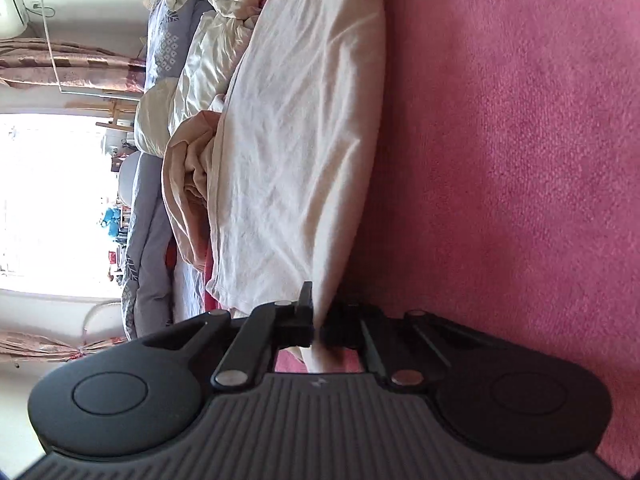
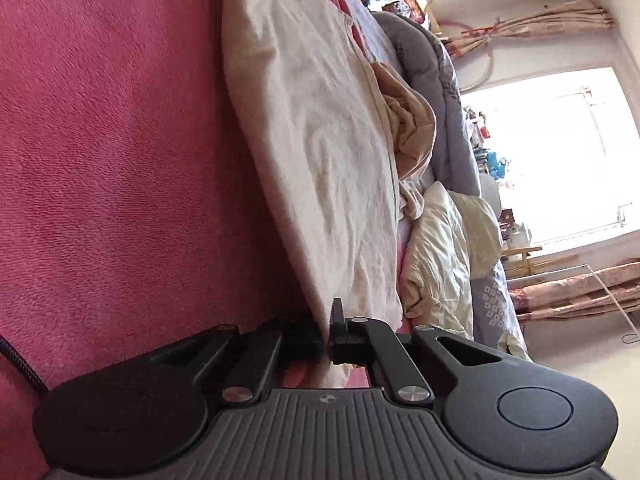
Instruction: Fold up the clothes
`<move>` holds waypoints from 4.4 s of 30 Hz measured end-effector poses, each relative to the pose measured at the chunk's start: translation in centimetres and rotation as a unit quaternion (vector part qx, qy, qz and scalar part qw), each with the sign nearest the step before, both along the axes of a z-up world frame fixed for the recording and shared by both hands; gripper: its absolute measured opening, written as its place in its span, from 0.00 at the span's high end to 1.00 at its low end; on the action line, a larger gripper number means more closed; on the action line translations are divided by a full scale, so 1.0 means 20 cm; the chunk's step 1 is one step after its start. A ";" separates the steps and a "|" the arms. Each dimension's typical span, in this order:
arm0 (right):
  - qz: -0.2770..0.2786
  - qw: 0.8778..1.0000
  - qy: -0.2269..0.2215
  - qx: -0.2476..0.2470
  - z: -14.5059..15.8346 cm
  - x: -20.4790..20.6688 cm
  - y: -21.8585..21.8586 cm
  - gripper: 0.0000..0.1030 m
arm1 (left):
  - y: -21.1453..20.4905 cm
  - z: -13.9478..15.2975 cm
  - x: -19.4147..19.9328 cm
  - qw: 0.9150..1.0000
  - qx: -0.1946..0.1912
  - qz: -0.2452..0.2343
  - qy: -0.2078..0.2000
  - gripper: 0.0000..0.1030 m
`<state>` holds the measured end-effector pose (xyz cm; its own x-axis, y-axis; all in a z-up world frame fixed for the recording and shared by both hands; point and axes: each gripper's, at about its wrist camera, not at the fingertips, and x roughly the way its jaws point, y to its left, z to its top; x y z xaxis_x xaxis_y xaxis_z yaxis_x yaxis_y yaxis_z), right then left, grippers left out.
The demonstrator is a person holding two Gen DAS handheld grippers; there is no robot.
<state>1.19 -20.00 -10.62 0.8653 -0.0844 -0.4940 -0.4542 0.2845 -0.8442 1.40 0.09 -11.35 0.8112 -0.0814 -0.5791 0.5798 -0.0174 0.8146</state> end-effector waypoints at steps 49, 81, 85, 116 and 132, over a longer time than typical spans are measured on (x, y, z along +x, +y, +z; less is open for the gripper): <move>-0.187 0.849 0.034 0.493 0.19 -0.62 0.16 0.20 | 0.13 0.27 -0.47 0.729 -0.503 0.461 0.060 0.21; -0.226 0.853 0.079 0.464 0.17 -0.84 -0.31 0.00 | 0.20 0.23 -0.52 0.750 -0.513 0.411 0.076 0.17; -0.247 0.833 0.081 0.489 0.17 -0.88 -0.39 0.00 | 0.26 0.24 -0.54 0.752 -0.513 0.405 0.085 0.17; -0.336 0.505 0.078 0.791 0.07 -1.07 -0.61 0.29 | 0.45 0.28 -0.68 0.725 -0.503 0.466 0.054 0.08; -0.344 0.475 0.089 0.805 0.02 -0.98 -0.62 0.70 | 0.11 0.40 -0.76 0.776 -0.530 0.330 0.089 0.11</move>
<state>-18.45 -32.34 -10.30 0.8394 0.2947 -0.4566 0.1898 0.6284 0.7544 -13.76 2.33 -3.42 0.7930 -0.1899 -0.5788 0.2833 0.9561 0.0745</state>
